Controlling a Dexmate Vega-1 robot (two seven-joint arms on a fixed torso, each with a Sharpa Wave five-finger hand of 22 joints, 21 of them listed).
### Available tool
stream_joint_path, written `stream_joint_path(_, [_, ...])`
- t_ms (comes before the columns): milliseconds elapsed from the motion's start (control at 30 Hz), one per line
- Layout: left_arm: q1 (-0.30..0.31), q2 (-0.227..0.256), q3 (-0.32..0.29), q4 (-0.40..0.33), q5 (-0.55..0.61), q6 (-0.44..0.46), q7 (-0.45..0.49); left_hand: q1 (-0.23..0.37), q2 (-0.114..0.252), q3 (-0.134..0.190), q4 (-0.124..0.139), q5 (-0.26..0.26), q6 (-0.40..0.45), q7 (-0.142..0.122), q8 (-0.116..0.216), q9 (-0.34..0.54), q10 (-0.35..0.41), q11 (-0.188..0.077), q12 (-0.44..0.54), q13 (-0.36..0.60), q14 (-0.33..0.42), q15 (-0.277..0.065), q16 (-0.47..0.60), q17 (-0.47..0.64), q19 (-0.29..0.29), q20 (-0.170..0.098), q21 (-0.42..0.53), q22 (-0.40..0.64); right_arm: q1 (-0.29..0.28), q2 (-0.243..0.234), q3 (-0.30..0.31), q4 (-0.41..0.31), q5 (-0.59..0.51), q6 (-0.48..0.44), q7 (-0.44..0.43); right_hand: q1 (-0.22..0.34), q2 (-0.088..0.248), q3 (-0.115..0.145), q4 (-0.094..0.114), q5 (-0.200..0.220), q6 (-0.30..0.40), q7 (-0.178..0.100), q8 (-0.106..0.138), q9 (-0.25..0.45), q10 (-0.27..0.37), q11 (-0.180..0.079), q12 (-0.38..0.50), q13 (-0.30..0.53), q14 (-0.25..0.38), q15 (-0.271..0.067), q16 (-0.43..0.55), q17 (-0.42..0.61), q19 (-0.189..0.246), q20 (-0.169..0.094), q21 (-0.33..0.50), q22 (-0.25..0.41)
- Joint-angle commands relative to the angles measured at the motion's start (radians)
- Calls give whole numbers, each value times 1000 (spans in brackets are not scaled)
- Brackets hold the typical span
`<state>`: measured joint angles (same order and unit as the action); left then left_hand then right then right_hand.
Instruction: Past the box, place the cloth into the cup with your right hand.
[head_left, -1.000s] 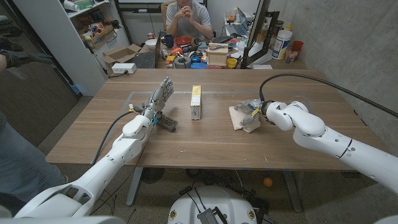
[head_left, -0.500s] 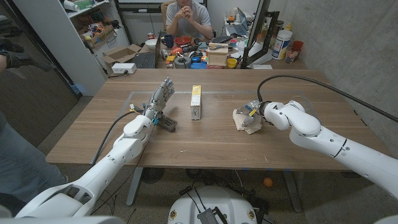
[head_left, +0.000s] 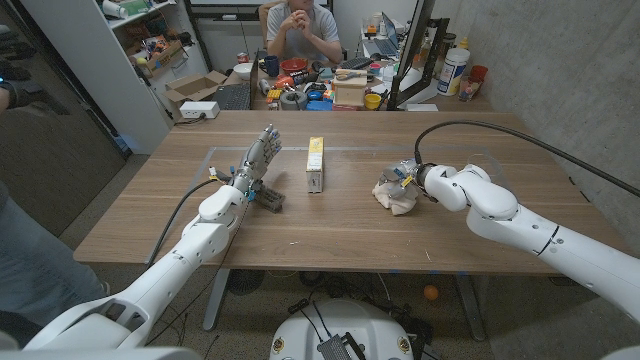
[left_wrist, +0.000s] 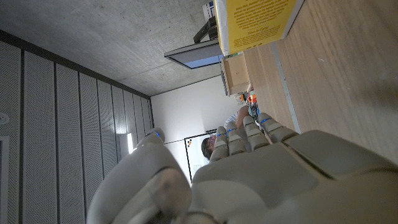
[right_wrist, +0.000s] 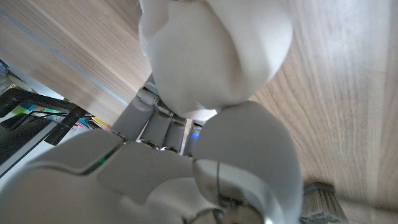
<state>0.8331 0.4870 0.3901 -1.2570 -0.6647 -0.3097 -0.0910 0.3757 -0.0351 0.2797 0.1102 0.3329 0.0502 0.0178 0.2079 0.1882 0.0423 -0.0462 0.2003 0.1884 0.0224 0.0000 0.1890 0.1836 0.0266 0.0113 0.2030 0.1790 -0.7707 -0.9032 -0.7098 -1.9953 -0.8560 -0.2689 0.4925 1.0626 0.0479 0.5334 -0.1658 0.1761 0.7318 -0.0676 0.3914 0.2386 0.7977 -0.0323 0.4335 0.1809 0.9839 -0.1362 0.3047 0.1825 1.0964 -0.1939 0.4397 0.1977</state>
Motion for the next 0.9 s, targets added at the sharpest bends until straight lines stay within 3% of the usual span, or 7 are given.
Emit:
stream_joint_path(33, [11,5,-2,-13,0,0,4,5,11,-5,3,-3,4,-1,0,3,3,-5,7,4,7,5,4,5,-3,7,1,4,-61,-11,39,-4,38,45,-185,83,24,6,-12,5,92,-10,27,10,92,-22,15,6,91,-100,7,13,41,-33,36,12])
stream_joint_path(133, [13,6,-3,-16,-1,0,4,5,12,-5,3,-3,5,-1,-1,3,3,-4,7,4,7,4,4,5,-4,8,1,4,-69,-13,42,-11,32,40,-203,132,22,-23,-10,3,139,-16,45,29,139,-37,19,14,132,-102,15,24,60,-32,66,21])
stream_joint_path(200, [14,8,-3,-19,0,1,5,5,12,-6,3,-3,5,-1,-1,3,4,-4,7,4,8,4,4,5,-3,8,1,4,-71,-14,44,-19,26,31,-200,137,19,-35,-7,1,145,-20,48,36,151,-40,22,20,141,-102,16,26,63,-31,73,23])
stream_joint_path(267, [14,9,-4,-21,-1,0,4,5,12,-6,3,-3,5,-1,-1,3,3,-5,7,4,8,5,4,5,-4,8,1,4,-77,-15,49,-26,23,22,-207,146,16,-56,-2,-1,158,-47,57,48,142,-44,23,38,149,-101,18,32,63,-31,84,26])
stream_joint_path(433, [14,11,-2,-23,1,2,3,6,12,-7,3,-3,6,-1,-1,3,4,-5,7,4,8,5,4,5,-3,8,1,4,-92,-22,68,-47,20,0,-227,183,18,-101,1,-1,166,-58,80,87,182,-69,63,105,154,-101,32,70,53,-34,113,36])
stream_joint_path(900, [26,34,-7,-81,12,14,21,6,14,-9,2,-4,7,0,-1,4,3,-5,6,4,9,5,4,6,-4,7,1,4,-152,-56,140,-127,9,-84,-288,208,27,-145,9,3,175,-62,103,125,185,-87,103,195,161,-99,37,106,39,-35,154,45])
